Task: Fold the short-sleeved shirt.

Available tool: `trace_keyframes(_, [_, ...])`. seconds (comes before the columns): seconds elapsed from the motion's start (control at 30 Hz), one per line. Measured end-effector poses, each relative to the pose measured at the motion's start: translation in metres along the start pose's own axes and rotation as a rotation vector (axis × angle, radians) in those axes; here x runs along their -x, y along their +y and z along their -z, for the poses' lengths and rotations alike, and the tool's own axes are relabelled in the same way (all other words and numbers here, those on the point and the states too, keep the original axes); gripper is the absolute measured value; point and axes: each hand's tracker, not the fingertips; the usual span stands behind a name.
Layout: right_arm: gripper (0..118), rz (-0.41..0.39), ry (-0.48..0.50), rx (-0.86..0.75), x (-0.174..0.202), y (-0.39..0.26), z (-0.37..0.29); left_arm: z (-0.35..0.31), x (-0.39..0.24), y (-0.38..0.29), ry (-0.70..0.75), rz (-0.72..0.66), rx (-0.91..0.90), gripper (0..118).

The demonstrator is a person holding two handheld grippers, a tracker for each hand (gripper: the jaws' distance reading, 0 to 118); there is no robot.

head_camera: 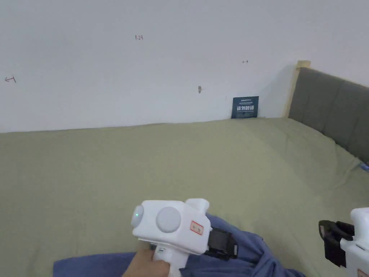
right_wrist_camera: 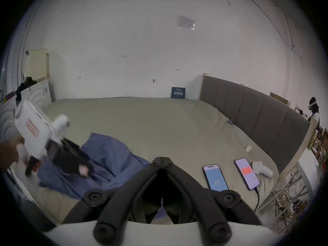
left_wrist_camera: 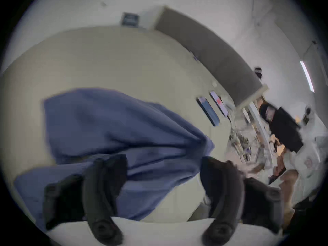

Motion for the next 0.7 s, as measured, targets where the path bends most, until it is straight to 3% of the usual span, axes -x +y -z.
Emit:
trace_keyframes(0.07, [0,-0.012,0.035,-0.017,0.008,0.009,0.002,-0.057,0.025,-0.002,0.093,-0.009,-0.128,38])
trace_keyframes(0.1, [0,-0.016,0.048,-0.025,0.013,0.013,0.003,-0.090,0.038,-0.007,0.157,-0.019,-0.204,12])
trace_keyframes(0.13, [0,-0.019,0.059,-0.033,0.017,0.017,0.005,-0.123,0.049,-0.009,0.223,-0.035,-0.263,6])
trace_keyframes(0.27, [0,-0.024,0.099,-0.053,0.032,0.027,0.014,-0.223,0.080,-0.059,0.496,-0.100,-0.509,0])
trace_keyframes(0.4, [0,-0.031,0.129,-0.071,0.046,0.027,0.017,-0.274,0.089,-0.125,0.690,-0.196,-0.549,0])
trace_keyframes(0.53, [0,-0.056,0.149,-0.057,0.057,0.017,0.018,-0.279,0.099,-0.179,0.725,-0.294,-0.587,0])
trace_keyframes(0.7, [0,-0.087,0.158,-0.050,0.065,0.017,0.014,-0.265,0.104,-0.192,0.692,-0.322,-0.546,0])
